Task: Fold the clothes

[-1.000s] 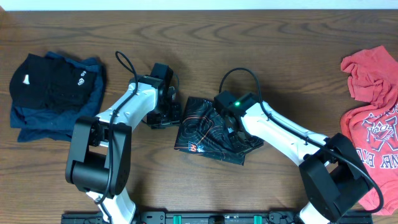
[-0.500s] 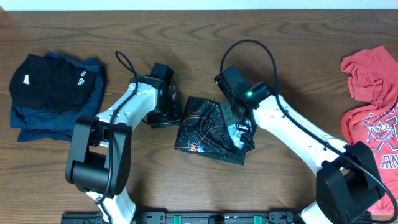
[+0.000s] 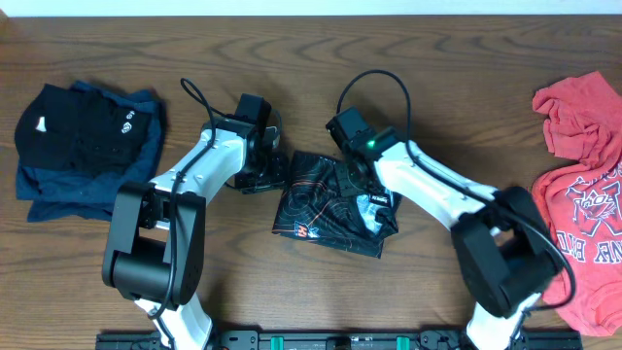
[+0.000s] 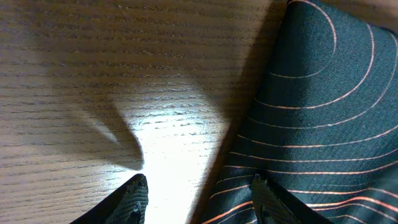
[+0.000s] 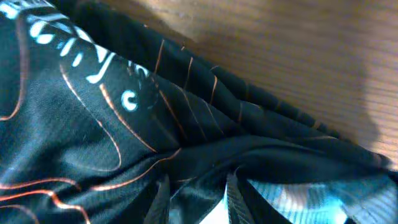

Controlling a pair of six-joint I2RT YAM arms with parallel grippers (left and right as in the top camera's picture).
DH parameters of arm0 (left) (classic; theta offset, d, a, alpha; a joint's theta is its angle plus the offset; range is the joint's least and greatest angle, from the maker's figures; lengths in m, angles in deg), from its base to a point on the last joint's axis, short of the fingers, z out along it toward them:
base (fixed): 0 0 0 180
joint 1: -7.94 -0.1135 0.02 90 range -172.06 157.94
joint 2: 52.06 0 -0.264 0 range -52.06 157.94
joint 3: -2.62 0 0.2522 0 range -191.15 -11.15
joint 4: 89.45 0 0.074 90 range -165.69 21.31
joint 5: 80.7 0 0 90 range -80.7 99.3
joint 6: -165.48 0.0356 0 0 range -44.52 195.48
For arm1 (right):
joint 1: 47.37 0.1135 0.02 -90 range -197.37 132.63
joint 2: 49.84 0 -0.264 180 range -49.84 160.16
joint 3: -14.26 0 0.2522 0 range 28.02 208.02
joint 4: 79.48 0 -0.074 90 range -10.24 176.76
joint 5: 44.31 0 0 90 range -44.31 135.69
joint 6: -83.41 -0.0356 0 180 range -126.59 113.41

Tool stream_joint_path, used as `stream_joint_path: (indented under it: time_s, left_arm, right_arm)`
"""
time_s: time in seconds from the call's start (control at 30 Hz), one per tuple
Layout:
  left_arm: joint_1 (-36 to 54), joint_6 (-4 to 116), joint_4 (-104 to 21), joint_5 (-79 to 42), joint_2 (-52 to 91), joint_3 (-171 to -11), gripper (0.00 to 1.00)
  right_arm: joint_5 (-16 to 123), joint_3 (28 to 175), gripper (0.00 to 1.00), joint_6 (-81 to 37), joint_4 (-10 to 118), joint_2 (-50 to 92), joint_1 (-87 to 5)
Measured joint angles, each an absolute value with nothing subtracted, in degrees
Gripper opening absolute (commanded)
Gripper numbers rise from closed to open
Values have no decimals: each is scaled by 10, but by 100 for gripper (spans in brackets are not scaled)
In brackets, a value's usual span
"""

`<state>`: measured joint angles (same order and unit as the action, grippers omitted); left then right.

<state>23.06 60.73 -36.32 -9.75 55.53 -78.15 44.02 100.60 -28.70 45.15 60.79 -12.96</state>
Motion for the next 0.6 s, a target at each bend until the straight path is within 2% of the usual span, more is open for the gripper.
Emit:
stream_joint_path:
  time_s: [0.03, 0.1, 0.43, 0.5, 0.53, 0.6]
  left_arm:
    - [231, 607, -363, -98, 555, -781, 56]
    - [231, 607, -363, -98, 555, -781, 56]
    - [231, 607, -359, -99, 555, -781, 56]
    - [231, 607, -359, -99, 555, -781, 55]
    - [231, 607, -359, -99, 555, -781, 55]
    - [231, 607, -357, -99, 555, -781, 55]
  right_arm:
    - [440, 1006, 3, -292, 455, 611, -130]
    - [439, 1006, 1, -296, 464, 612, -130]
    - [363, 1006, 11, -310, 440, 587, -146]
    - [347, 1006, 17, -312, 431, 572, -156]
    - [342, 1007, 18, -312, 423, 567, -162]
    - [335, 1007, 13, -312, 410, 562, -169]
